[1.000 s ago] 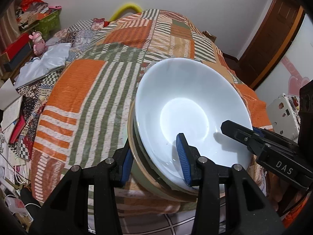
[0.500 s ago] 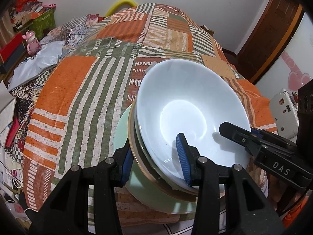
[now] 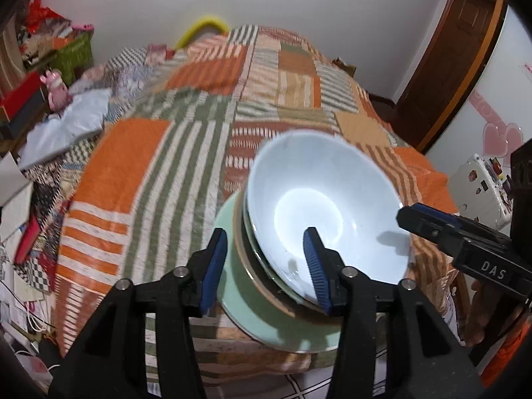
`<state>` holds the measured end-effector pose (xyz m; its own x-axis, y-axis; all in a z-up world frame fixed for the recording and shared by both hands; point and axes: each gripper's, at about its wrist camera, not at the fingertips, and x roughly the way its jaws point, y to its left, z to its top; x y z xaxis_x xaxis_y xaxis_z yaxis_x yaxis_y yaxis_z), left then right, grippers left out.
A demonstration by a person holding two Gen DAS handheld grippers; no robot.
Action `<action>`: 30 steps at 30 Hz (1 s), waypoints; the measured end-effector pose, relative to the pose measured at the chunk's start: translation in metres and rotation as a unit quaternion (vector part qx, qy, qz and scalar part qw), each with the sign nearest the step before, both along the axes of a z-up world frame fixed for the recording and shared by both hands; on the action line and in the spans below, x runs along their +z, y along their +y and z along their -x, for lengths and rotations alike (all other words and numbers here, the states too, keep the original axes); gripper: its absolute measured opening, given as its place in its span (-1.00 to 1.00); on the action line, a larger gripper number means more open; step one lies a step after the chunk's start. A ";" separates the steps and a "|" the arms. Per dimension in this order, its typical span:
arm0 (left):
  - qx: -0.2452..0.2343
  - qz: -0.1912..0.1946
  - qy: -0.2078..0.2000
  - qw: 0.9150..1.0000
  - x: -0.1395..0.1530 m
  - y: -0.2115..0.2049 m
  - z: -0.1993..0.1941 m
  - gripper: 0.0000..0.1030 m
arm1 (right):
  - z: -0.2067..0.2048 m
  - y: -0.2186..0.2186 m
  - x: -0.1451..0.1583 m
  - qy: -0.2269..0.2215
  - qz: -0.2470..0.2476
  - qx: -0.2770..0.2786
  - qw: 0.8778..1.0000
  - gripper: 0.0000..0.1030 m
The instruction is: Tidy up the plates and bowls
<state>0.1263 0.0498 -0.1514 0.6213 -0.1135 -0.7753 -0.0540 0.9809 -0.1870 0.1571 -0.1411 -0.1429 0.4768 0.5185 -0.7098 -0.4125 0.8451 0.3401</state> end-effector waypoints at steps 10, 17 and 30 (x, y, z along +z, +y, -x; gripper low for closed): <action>0.013 -0.013 -0.122 0.992 0.078 -0.001 0.052 -0.05 | 0.053 -0.005 0.073 -0.128 -0.021 0.013 0.991 0.04; 0.017 -0.038 -0.225 0.973 0.128 -0.013 0.099 0.33 | 0.088 -0.012 0.111 -0.205 -0.033 0.006 0.978 0.19; 0.028 -0.065 -0.316 0.946 0.163 -0.025 0.146 0.97 | 0.118 -0.013 0.134 -0.289 -0.032 -0.020 0.957 0.71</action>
<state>-0.0193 0.0246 0.0118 0.9675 0.0040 -0.2529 -0.0246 0.9966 -0.0782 0.0391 -0.1543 -0.0088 0.8006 0.5247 -0.2894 -0.5149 0.8494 0.1158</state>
